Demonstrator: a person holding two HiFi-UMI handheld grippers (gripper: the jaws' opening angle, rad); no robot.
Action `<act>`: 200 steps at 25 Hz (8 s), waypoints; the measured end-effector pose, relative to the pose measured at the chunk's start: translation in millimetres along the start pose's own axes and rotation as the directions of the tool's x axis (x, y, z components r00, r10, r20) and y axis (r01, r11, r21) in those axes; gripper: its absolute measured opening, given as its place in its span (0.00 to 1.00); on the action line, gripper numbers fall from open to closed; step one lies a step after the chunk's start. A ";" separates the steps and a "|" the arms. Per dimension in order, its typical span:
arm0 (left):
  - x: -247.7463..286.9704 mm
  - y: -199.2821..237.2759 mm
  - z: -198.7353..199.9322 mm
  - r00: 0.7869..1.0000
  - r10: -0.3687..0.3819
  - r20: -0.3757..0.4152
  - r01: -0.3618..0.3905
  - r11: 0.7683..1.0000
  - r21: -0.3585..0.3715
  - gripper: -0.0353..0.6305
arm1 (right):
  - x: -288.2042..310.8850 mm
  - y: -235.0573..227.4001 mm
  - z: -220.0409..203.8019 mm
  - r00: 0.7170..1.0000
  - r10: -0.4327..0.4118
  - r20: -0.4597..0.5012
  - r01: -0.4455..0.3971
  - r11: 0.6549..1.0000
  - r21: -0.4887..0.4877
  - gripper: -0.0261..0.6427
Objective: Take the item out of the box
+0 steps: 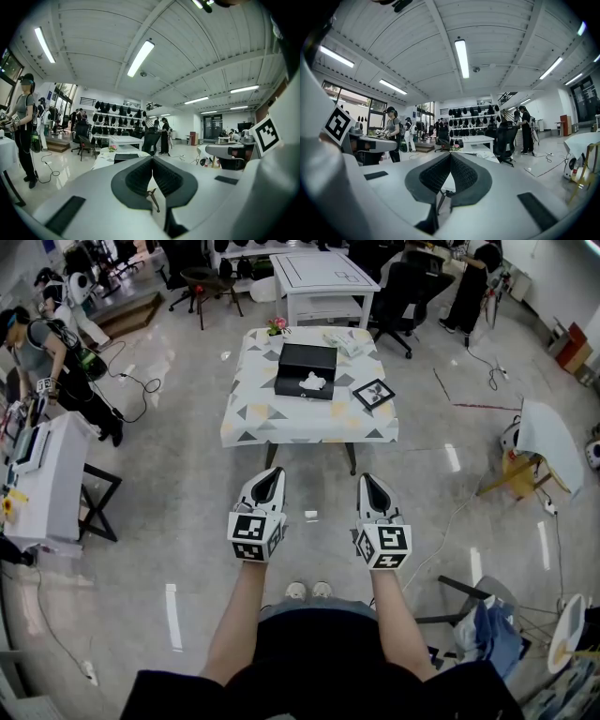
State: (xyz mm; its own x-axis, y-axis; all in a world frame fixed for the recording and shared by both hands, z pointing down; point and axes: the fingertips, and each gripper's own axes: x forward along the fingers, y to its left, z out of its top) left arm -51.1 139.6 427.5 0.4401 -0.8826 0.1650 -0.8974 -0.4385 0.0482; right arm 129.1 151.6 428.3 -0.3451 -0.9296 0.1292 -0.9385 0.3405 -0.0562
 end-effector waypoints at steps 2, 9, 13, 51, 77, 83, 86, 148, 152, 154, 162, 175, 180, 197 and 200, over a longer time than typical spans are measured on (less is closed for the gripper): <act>0.9 -2.0 0.0 1.000 -0.011 -0.002 0.011 1.000 -0.001 0.08 | 0.0 -1.9 -0.4 1.000 -0.007 -0.002 0.007 1.000 0.003 0.04; 3.2 -10.0 1.3 0.999 -0.054 0.006 0.054 0.999 0.006 0.09 | 0.9 -4.9 -2.5 1.000 -0.017 -0.005 0.017 1.000 0.016 0.04; 3.0 -11.2 3.2 0.998 -0.064 0.013 0.064 0.998 0.011 0.09 | 1.2 -5.5 -3.6 1.000 -0.020 -0.011 0.020 1.000 0.022 0.04; -10.9 32.6 -3.3 0.993 -0.109 0.049 0.109 0.994 0.002 0.41 | 7.5 32.9 3.3 0.994 -0.107 0.035 0.105 0.993 0.044 0.04; 154.1 106.1 -3.1 0.999 -0.044 0.026 0.045 0.999 -0.026 0.41 | 181.3 -46.9 7.6 0.998 -0.061 0.018 0.060 0.997 0.041 0.04; 224.2 129.0 3.1 1.000 -0.016 -0.005 0.015 0.999 -0.031 0.41 | 254.2 -83.2 11.7 1.000 -0.029 -0.012 0.029 0.999 0.046 0.04; 257.8 140.7 8.0 1.000 -0.004 -0.017 0.004 0.999 -0.035 0.41 | 290.7 -100.0 19.0 1.000 -0.015 -0.017 0.016 0.999 0.047 0.04; 565.5 186.9 -159.0 0.688 -0.224 -0.690 0.164 0.975 -0.153 0.42 | 594.3 -190.1 -56.8 0.937 0.066 -0.342 -0.057 0.998 0.038 0.04; 569.9 178.7 -183.2 0.605 -0.230 -0.762 0.195 0.971 -0.138 0.42 | 602.3 -190.9 -68.8 0.926 0.075 -0.369 -0.065 0.997 0.039 0.04; 570.4 176.1 -193.2 0.568 -0.220 -0.793 0.217 0.970 -0.114 0.40 | 604.7 -191.4 -72.5 0.923 0.077 -0.377 -0.068 0.997 0.039 0.04; 570.8 170.8 -214.8 0.473 -0.165 -0.865 0.303 0.953 -0.016 0.25 | 606.5 -195.1 -80.1 0.915 0.081 -0.394 -0.068 0.997 0.046 0.04; 570.9 170.0 -212.4 0.465 -0.154 -0.872 0.320 0.947 0.003 0.09 | 600.5 -199.8 -81.7 0.913 0.078 -0.400 -0.064 0.997 0.047 0.04; 568.2 169.0 -202.4 0.491 -0.164 -0.855 0.323 0.946 0.004 0.09 | 596.7 -199.6 -79.2 0.915 0.070 -0.397 -0.057 0.997 0.045 0.04; 546.1 200.1 -39.9 0.858 -0.179 -0.481 0.217 0.976 0.023 0.09 | 565.8 -182.3 -4.3 0.969 0.017 -0.247 -0.016 1.000 0.006 0.04; 536.1 212.9 4.9 0.925 -0.137 -0.355 0.177 0.981 0.084 0.09 | 555.9 -176.6 18.5 0.981 0.007 -0.193 -0.006 1.000 0.005 0.04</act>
State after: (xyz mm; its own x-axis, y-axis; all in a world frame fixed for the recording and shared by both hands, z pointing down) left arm -6.1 -427.7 521.4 0.5192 -0.6962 0.4957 -0.7995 -0.6006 -0.0061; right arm 103.2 -428.0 491.6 -0.3465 -0.8827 0.3175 -0.9364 0.3454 -0.0615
